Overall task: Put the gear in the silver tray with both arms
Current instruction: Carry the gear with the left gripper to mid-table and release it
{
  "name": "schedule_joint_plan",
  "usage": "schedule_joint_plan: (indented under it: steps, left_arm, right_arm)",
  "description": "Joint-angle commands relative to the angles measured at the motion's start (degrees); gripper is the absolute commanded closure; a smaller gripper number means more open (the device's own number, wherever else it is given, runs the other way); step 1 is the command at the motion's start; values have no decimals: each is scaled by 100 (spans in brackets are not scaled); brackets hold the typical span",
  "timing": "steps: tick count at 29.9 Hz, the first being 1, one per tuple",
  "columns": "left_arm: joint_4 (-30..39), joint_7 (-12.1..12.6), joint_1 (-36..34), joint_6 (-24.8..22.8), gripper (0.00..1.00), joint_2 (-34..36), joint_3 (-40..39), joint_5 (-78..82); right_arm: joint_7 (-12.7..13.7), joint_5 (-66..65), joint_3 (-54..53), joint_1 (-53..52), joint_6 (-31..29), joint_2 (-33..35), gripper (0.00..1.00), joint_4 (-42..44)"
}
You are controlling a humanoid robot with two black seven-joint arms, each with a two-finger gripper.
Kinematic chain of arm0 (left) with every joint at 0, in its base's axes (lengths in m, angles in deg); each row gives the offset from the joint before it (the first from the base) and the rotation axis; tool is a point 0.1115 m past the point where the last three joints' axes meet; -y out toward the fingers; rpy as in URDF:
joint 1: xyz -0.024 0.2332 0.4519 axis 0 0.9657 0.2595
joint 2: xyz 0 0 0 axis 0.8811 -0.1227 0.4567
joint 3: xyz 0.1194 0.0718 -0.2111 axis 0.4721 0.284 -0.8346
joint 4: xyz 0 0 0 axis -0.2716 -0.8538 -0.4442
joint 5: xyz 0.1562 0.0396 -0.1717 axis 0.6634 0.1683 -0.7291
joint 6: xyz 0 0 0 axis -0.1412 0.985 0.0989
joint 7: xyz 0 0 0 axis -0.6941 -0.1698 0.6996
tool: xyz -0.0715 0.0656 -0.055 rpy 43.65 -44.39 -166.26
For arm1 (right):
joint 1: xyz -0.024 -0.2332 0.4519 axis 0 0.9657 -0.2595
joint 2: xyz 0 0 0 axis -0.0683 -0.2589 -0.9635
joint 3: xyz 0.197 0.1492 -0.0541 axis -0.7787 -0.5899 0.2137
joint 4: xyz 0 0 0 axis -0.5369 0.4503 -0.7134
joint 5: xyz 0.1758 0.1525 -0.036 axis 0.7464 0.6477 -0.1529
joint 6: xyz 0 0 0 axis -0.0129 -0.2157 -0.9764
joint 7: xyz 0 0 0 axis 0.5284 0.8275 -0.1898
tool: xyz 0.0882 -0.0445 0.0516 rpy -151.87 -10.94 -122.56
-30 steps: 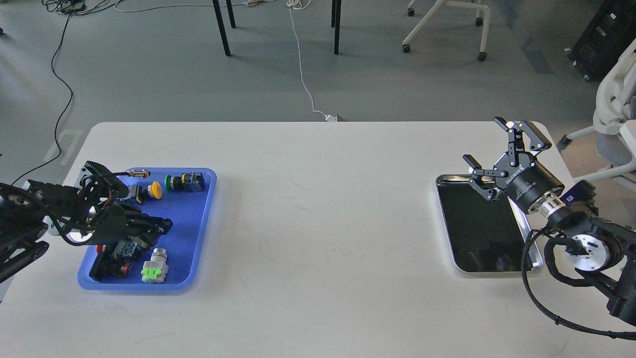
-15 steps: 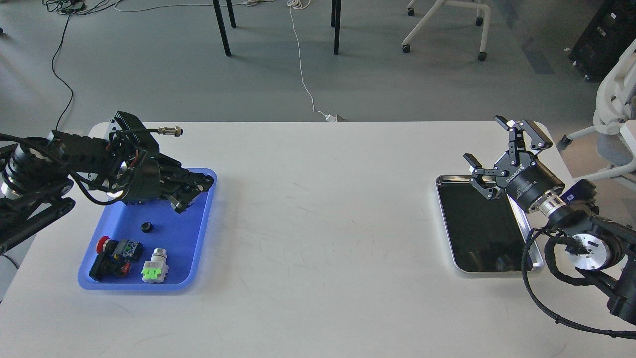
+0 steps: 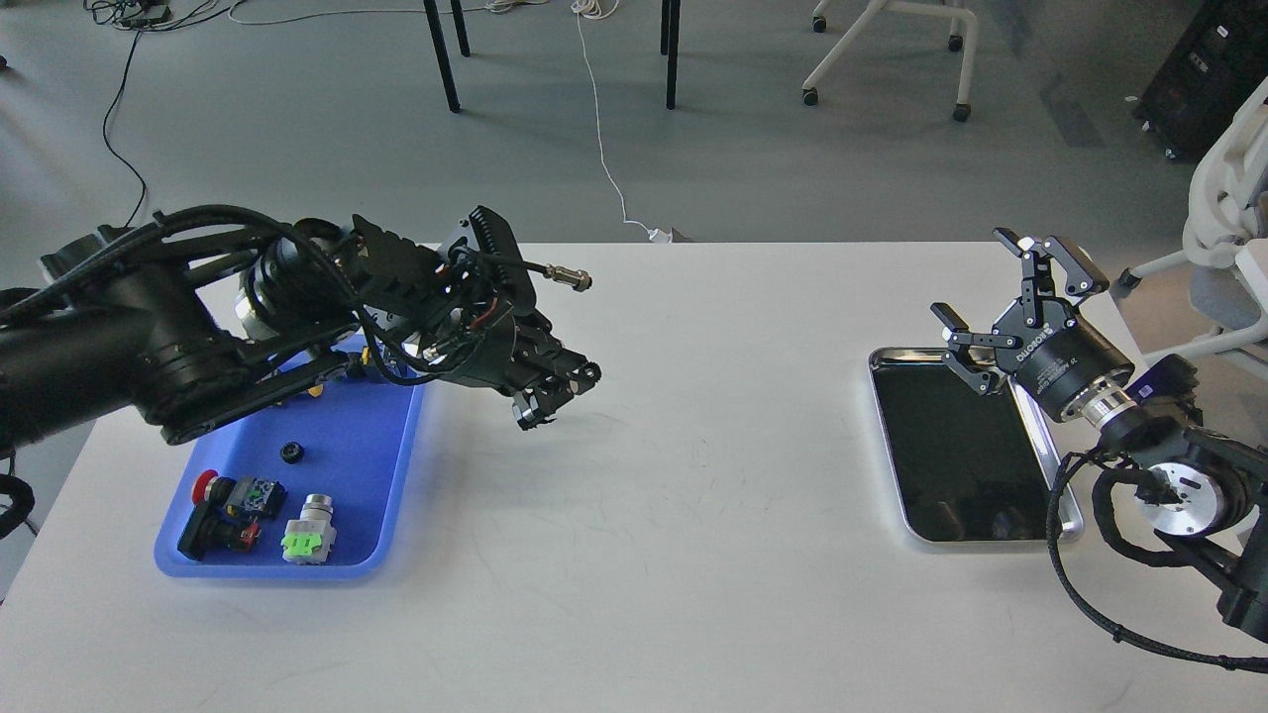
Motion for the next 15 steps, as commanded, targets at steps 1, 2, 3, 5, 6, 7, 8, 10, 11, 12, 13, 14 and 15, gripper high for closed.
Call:
schedule_joint_plan:
  steps: [1,2,3,5,6,7,8,10,11,12,13,14,15]
  left_arm:
    - [-365,1,-153,0,87,-573,221,1]
    - [-479,1,-179,9,87,-740,291,1]
    - [-584,1,-180,0,87,-889,370,1]
    - [-752,1,-206,9,87,-1153,484,1]
    - [-822,1,-215,9,87,-1285,546,1]
    - [-884,1,-215,9,87,-1382,607,1]
    - [-945,1,-215,9,87,-1479,660,1]
    - [-1103,1,-215,9,87,-1664,757,1]
    - [-1182,1,-215,9,87,-1760,818,1]
    - [-1270,1,-206,18,87,-1848,888,1]
    - [-1341,1,-206,27,87,-1910,941,1]
    - [-1420,1,-206,27,87,-1980,1003,1]
    - [-1481,1,-197,27,87,-2033,1056,1]
  right_arm:
    - [0,0,1,3,0,5,1,0]
    - [0,0,1,3,0,5,1,0]
    - [0,0,1,3,0,5,1,0]
    - [0,0,1,3,0,5,1,0]
    - [0,0,1,-6,0,5,1,0]
    - [0,0,1,3,0,14,1,0]
    - [0,0,1,3,0,14,1,0]
    - [0,0,9,3,0,14,1,0]
    - [0,0,9,3,0,14,1,8]
    - [0,0,9,3,0,31,1,8]
    - [0,0,9,3,0,49,1,8]
    - [0,0,9,3,0,66,1,17]
    - [0,0,9,3,0,67,1,17]
